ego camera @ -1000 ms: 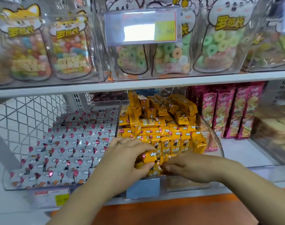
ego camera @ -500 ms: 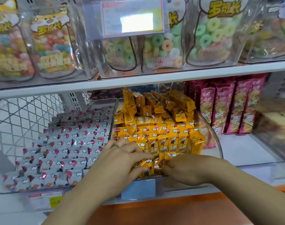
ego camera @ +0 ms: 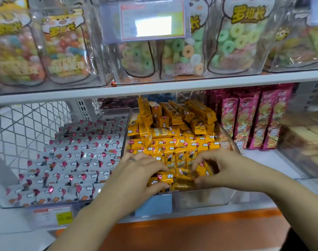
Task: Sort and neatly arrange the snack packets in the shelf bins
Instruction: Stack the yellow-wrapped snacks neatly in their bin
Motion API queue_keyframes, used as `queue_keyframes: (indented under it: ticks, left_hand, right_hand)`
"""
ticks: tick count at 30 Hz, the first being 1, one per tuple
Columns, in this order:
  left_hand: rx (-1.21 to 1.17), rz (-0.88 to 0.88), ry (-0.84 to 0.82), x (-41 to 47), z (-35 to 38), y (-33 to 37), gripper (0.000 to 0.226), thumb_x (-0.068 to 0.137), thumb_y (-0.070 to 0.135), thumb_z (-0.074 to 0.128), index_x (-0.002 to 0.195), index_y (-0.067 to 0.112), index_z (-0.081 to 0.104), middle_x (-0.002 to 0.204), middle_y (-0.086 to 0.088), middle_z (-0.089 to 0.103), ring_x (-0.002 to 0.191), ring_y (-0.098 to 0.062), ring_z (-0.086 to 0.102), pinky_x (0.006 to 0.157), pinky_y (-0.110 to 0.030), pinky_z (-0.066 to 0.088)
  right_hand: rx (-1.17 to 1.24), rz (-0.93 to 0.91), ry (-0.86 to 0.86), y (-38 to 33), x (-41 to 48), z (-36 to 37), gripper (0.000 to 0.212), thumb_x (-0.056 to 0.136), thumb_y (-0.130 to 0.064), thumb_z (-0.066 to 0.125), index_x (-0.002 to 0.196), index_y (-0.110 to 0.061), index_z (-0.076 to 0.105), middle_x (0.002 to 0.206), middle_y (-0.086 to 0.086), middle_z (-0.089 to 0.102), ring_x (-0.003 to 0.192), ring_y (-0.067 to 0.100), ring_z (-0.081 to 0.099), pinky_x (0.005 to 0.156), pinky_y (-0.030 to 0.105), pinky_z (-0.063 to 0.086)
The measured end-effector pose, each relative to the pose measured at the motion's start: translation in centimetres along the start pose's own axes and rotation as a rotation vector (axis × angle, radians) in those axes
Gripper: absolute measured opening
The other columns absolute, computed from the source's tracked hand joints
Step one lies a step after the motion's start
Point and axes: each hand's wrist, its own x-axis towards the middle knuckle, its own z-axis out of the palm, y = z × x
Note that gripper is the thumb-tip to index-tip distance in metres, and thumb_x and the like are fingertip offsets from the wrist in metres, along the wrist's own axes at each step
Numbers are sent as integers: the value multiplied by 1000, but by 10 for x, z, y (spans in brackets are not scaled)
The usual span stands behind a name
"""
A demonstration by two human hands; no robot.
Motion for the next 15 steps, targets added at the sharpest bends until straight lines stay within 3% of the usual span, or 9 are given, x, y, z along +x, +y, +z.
queue_keyframes:
  ticks: [4,8,11,13,15]
  left_hand:
    - [-89,-39,4,-2,-1,-7,43,78,64,40,99,39,68,88,25,66,91,6,44,83,-21,31]
    - [-129,-59,55,-4,-1,-10,36,82,56,40,89,37,69,84,27,65,85,8,48,85,-17,28]
    - [-180,-117,89,-2,-1,-8,27,85,54,47,88,37,68,78,38,54,77,11,51,87,-16,27]
    - [-222,-142,91,-1,-2,-8,20,87,48,53,91,37,69,78,40,52,76,10,53,87,-15,28]
    - [-185,-88,88,0,-4,-6,26,88,49,46,91,38,69,79,34,57,73,9,53,83,-16,31]
  right_hand:
    - [86,-20,148,-1,-8,-5,12,82,-32,69,91,-36,63,57,1,43,44,7,33,45,18,27]
    - [93,-6,209,1,-11,-5,13,83,-34,67,93,-39,60,55,-1,34,46,6,30,47,21,24]
    - [111,0,270,2,-11,-5,15,83,-35,67,94,-42,58,62,11,41,50,9,34,50,24,28]
    - [107,5,286,2,-10,-7,20,83,-33,67,99,-41,58,63,8,42,47,6,35,48,20,28]
    - [106,18,296,1,-11,-9,27,84,-28,67,105,-40,56,71,4,54,50,3,50,48,16,36]
